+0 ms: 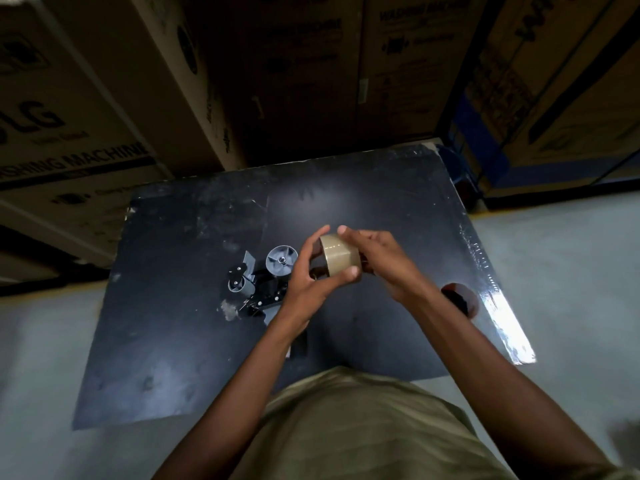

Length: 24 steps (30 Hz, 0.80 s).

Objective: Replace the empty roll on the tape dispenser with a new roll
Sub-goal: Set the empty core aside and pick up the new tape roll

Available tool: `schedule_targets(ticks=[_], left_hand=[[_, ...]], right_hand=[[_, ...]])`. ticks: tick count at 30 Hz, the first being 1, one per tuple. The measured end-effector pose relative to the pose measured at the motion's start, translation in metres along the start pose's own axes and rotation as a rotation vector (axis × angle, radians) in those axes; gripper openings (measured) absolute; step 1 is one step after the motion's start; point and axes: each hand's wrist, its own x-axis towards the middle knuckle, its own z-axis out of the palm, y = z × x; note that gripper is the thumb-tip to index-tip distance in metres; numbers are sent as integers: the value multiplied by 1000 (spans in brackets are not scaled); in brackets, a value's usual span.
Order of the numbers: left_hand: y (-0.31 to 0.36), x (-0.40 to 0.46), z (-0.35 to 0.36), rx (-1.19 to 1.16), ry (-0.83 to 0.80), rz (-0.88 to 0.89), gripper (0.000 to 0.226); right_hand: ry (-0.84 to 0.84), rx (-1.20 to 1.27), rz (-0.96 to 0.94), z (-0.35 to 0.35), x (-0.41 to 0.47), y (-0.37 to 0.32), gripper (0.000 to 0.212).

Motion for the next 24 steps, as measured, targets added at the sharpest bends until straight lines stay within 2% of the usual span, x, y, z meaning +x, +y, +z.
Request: schedule_targets(ticks=[4,6,8,14,17,21,24], left_hand=[[6,-4,-7,-149,48,-75,74],[7,-6,-9,-155,56,-82,75],[8,-8,-13,-159,51,-94,75],[15,-11,-19,-230,33,-162,50],[23,-13,-18,-242,65,-211,52],[27,-13,-22,-231,3,-284,50],[31,-10,-25,-202,-24,-248,39]], right_hand=[[-218,-10,-16,0,-8,-8,31],[-251,-11,-29,0,-9,-9,31],[-239,-3,-29,2,-10,-10,29],[-228,41,-48,10,-9,-8,24],[-262,-50,-94,9,-11,-7,25],[-164,-88,-155,12,-12,-7,16],[-117,-37,-164,14,-8,-5,22]])
